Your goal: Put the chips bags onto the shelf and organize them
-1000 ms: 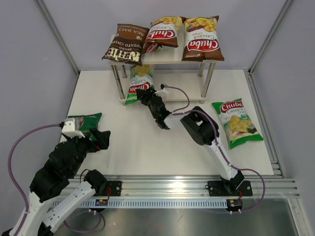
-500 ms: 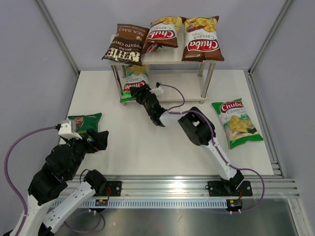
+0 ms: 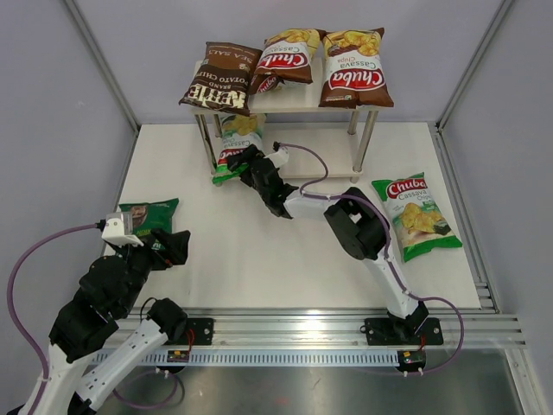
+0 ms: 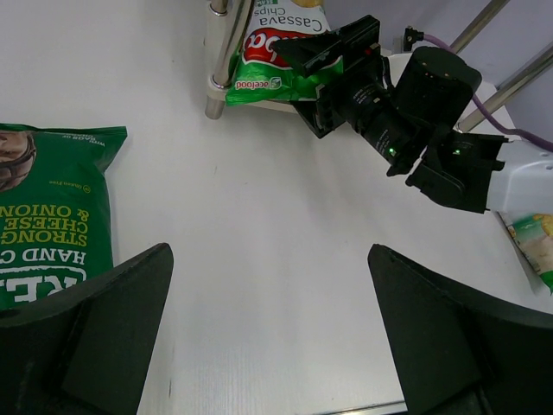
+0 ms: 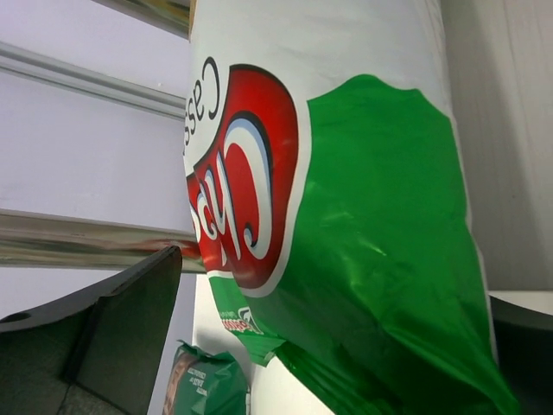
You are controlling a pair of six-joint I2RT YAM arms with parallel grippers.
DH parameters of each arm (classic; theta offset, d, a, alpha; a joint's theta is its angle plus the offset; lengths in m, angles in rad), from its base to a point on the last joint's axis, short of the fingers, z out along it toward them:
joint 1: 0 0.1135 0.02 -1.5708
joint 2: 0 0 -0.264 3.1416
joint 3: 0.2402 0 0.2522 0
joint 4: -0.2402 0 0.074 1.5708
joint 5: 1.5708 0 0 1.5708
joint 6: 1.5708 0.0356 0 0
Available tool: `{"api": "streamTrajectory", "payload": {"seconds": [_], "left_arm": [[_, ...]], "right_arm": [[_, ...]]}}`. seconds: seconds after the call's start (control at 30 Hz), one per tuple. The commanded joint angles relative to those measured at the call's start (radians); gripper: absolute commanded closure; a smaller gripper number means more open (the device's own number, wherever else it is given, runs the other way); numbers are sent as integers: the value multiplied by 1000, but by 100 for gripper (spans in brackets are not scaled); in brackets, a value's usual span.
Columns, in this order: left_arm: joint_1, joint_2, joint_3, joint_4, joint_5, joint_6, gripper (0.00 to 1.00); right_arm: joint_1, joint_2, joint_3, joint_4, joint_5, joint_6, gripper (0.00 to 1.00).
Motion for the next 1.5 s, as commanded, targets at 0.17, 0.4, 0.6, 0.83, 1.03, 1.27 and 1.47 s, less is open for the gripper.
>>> {"api": "streamTrajectory", "payload": {"seconds": [0.17,0.4,0.6,0.83,1.03,1.27,1.47], "left_arm": [[1,-14,-4,43,-28,8,1],[1,-6,-7,46,-20,10,1],[1,-4,-9,48,-17,8,1],[1,-4,-10,51,-17,10,1],[1,-9,-12,51,-18,10,1],[1,-9,-12,49,-20,8,1],[1,12,-9,49,-26,7,1]], "right_arm": [[-9,-122,-44,-237,-46,15,1],[-23,-191,-94,-273,-51,0,6],[-35,-191,-102,-242,-103,-12,31],[-40,-140,-21,-236,-150,0,44],[-38,-85,51,-237,-195,32,47],[-46,-174,-22,-274,-160,-4,34],[-61,-327,-209,-294,-129,-69,14]]}}
